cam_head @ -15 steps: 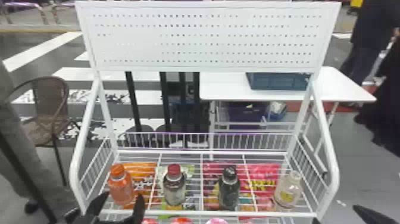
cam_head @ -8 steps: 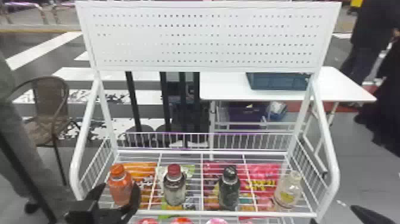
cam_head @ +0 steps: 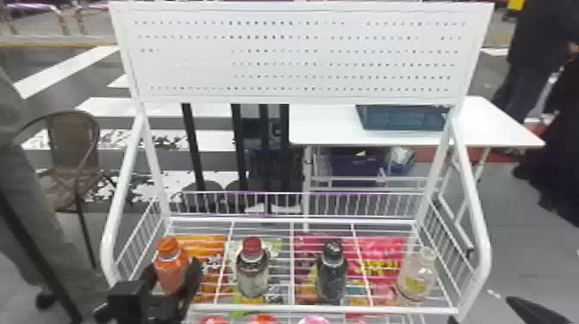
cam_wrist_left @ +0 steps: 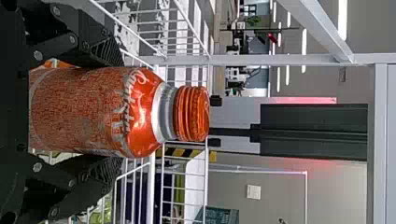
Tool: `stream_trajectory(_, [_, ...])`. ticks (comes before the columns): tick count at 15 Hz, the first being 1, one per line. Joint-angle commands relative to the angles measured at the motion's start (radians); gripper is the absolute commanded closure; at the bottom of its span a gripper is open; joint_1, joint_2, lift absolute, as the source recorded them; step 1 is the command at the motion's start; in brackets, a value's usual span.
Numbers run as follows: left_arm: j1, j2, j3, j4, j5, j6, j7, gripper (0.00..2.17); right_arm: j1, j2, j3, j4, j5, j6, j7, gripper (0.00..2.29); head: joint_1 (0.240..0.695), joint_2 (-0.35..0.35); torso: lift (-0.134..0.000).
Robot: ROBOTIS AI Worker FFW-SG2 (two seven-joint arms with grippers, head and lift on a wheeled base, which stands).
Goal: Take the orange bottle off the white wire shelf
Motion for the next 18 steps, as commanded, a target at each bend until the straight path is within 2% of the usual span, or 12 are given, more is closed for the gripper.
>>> stream_trajectory(1, [0.008, 0.001, 0.001, -0.017, 0.000, -0.001, 0.002, 1.06, -0.004, -0.003, 0.001, 0.004, -0.001, 0.003, 0.001, 0.16, 0.499, 0.000, 0.000])
stream_trajectory(4, [0.014, 0.002, 0.000, -0.039, -0.001, 0.002, 0.002, 1.06, -0.010, -0.001, 0.001, 0.012, 0.000, 0.003, 0.001, 0.16, 0.499, 0.000, 0.000])
stream_trajectory(7, [0.068, 0.013, 0.006, -0.146, -0.009, 0.002, 0.008, 1.05, -0.014, -0.003, 0.001, 0.018, 0.000, 0.003, 0.001, 0.16, 0.499, 0.000, 0.000])
stream_trajectory(12, [0.255, 0.032, 0.096, -0.419, -0.029, 0.054, 0.047, 1.05, -0.022, -0.003, 0.005, 0.026, 0.003, 0.003, 0.001, 0.16, 0.499, 0.000, 0.000])
stream_trajectory(18, [0.481, 0.019, 0.176, -0.692, -0.052, 0.113, 0.047, 1.05, -0.041, -0.003, 0.019, 0.050, 0.005, 0.003, 0.001, 0.16, 0.499, 0.000, 0.000])
